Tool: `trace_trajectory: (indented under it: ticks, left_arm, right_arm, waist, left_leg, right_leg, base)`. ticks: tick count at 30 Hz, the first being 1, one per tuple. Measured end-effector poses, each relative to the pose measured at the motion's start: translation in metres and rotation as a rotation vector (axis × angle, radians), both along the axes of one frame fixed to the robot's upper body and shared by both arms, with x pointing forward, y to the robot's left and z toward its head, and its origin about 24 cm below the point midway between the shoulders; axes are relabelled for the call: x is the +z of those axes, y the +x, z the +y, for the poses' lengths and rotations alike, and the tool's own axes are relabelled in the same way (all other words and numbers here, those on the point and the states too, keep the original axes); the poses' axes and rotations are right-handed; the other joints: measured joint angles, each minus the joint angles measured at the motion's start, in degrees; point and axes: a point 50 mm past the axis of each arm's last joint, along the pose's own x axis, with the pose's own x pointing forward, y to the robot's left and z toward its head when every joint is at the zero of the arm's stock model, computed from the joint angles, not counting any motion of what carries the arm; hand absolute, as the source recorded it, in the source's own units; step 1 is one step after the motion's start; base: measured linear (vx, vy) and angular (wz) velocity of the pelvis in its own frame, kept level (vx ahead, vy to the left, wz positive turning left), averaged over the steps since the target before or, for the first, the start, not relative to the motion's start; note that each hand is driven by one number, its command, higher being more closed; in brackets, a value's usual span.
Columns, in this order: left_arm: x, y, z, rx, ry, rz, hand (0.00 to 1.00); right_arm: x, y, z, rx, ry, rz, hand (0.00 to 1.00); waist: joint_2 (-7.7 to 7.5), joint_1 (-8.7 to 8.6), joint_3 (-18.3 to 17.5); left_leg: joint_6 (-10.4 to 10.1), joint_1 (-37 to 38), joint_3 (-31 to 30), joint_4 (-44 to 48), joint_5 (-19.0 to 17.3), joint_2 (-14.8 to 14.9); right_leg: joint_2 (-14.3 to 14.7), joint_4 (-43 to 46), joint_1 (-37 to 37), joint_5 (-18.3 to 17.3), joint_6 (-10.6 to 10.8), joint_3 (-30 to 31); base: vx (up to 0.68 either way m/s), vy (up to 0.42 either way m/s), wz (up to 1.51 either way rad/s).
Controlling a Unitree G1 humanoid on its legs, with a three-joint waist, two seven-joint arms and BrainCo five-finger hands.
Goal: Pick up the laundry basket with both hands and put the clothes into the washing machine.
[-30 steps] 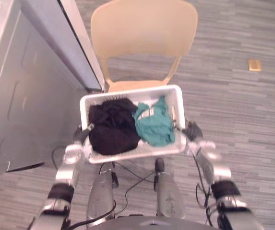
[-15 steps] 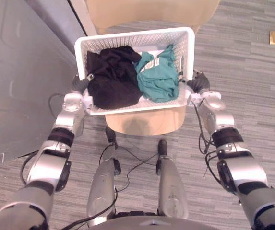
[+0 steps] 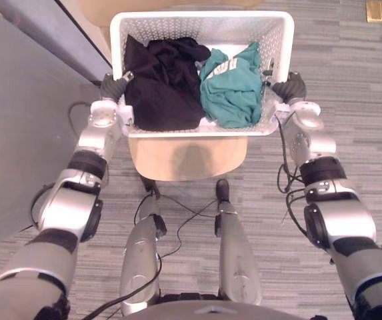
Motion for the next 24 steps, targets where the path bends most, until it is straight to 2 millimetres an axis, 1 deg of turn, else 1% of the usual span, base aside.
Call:
trace_trajectory:
  ticks: [5, 10, 20, 24]
  left_arm:
    - [-0.003, 0.001, 0.004, 0.01, -0.049, 0.032, 1.0]
    - [0.006, 0.002, 0.006, 0.013, -0.049, 0.019, 1.0]
    - [0.007, 0.002, 0.006, 0.007, -0.049, 0.019, 1.0]
    - [0.008, 0.002, 0.005, 0.006, -0.052, 0.014, 1.0]
  right_arm:
    - [0.01, 0.002, 0.002, 0.006, -0.004, -0.01, 1.0]
    - [0.024, 0.003, 0.006, 0.015, -0.019, -0.042, 1.0]
    - [0.025, 0.002, 0.006, 0.018, -0.098, -0.032, 1.0]
    - [0.028, 0.002, 0.006, 0.018, -0.102, -0.037, 1.0]
  waist:
    - [0.0, -0.12, 0.0]
    - [0.0, 0.09, 0.0]
    - [0.04, 0.16, 0.02]
    - [0.13, 0.17, 0.07]
  left_leg:
    - [-0.14, -0.42, 0.57, 0.0, -0.11, 0.12]
    - [-0.18, -1.36, 1.31, 0.01, -0.15, 0.23]
    - [-0.03, -1.47, 1.39, 0.01, -0.26, 0.29]
    - [0.23, -1.78, 1.45, 0.02, -0.45, 0.35]
  right_leg:
    - [0.03, -0.15, -0.63, 0.11, 0.03, 0.3]
    - [0.03, 0.09, -1.99, 0.22, -0.11, 0.46]
    - [0.02, 0.48, -2.08, 0.23, -0.09, 0.08]
    - [-0.02, 0.74, -2.32, 0.21, -0.08, -0.31]
  base:
    - [0.04, -0.075, -0.05]
    - [0.03, -0.062, -0.04]
    - [0.03, -0.059, 0.01]
    - [0.03, -0.053, 0.03]
